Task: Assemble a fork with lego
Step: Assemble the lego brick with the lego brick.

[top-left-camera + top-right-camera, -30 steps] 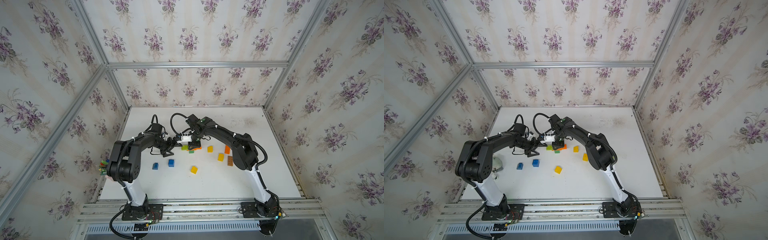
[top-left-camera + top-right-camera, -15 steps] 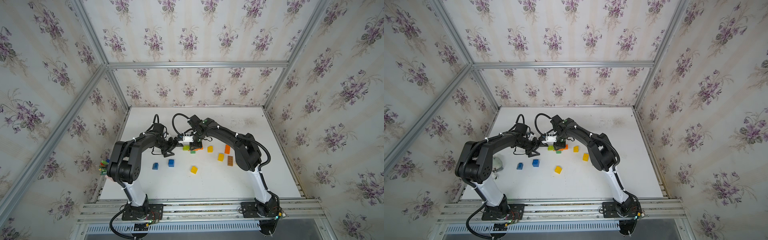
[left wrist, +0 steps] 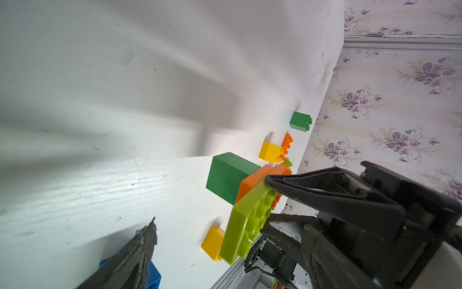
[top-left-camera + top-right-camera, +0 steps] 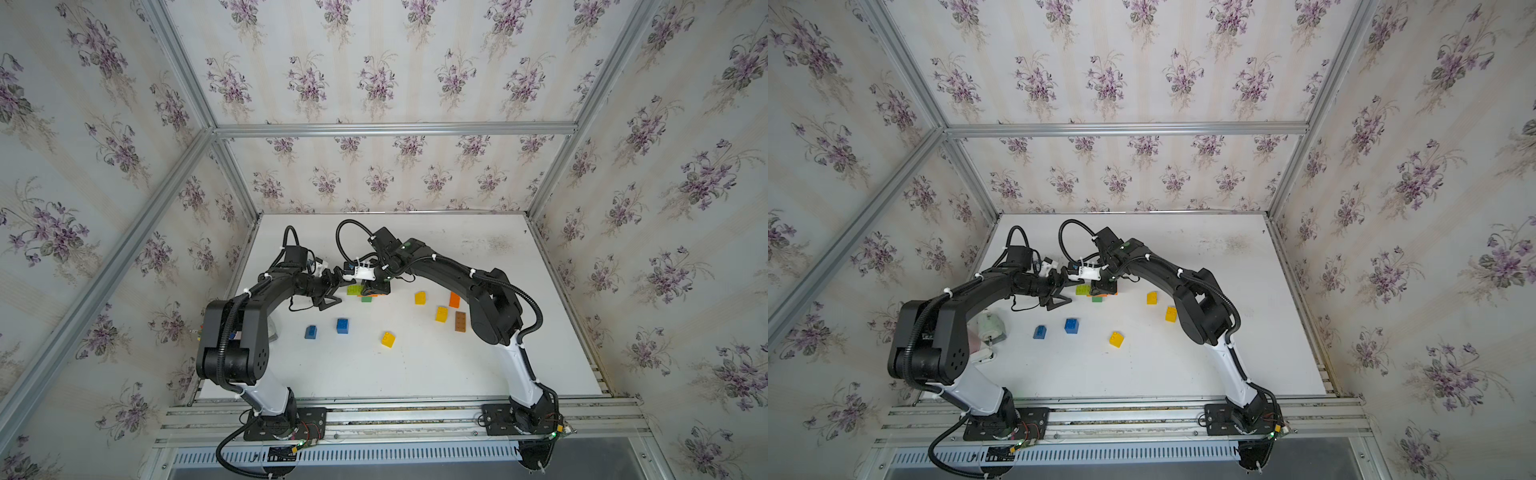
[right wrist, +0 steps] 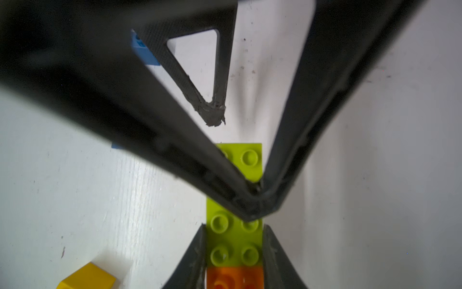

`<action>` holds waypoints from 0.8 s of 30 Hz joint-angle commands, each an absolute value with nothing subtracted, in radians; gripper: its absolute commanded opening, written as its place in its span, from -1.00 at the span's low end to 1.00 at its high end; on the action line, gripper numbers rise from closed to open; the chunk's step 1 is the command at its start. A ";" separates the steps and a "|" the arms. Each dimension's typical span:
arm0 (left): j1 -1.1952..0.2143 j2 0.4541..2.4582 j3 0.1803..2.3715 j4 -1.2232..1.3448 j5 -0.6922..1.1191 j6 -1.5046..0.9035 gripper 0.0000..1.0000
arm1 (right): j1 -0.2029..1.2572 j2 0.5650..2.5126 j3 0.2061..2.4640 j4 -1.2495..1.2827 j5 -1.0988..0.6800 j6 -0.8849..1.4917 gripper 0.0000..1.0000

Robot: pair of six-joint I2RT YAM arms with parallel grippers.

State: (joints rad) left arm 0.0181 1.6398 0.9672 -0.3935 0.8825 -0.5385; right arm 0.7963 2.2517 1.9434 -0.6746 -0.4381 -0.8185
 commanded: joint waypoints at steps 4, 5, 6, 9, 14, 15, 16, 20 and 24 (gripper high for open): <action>0.066 1.615 0.949 -0.438 0.903 -0.461 0.84 | 0.825 2.333 2.022 -0.622 -0.457 -0.792 -0.31; 0.073 1.614 0.944 -0.442 0.900 -0.456 0.84 | 0.828 2.340 2.027 -0.626 -0.450 -0.789 -0.30; 0.081 1.612 0.939 -0.447 0.896 -0.451 0.84 | 0.831 2.346 2.030 -0.628 -0.440 -0.787 -0.30; 0.097 1.614 0.930 -0.458 0.893 -0.439 0.84 | 0.839 2.359 2.040 -0.647 -0.416 -0.788 -0.26; 0.118 1.616 0.921 -0.456 0.896 -0.429 0.84 | 0.851 2.390 2.087 -0.699 -0.374 -0.789 -0.22; 0.122 1.619 0.917 -0.456 0.899 -0.427 0.84 | 0.850 2.391 2.089 -0.700 -0.373 -0.788 -0.22; 0.124 1.621 0.915 -0.456 0.899 -0.425 0.85 | 0.853 2.391 2.089 -0.695 -0.373 -0.784 -0.21; 0.130 1.625 0.904 -0.435 0.914 -0.428 0.85 | 0.854 2.389 2.089 -0.685 -0.391 -0.770 -0.17; 0.130 1.625 0.913 -0.437 0.927 -0.424 0.85 | 0.854 2.383 2.085 -0.678 -0.402 -0.774 -0.06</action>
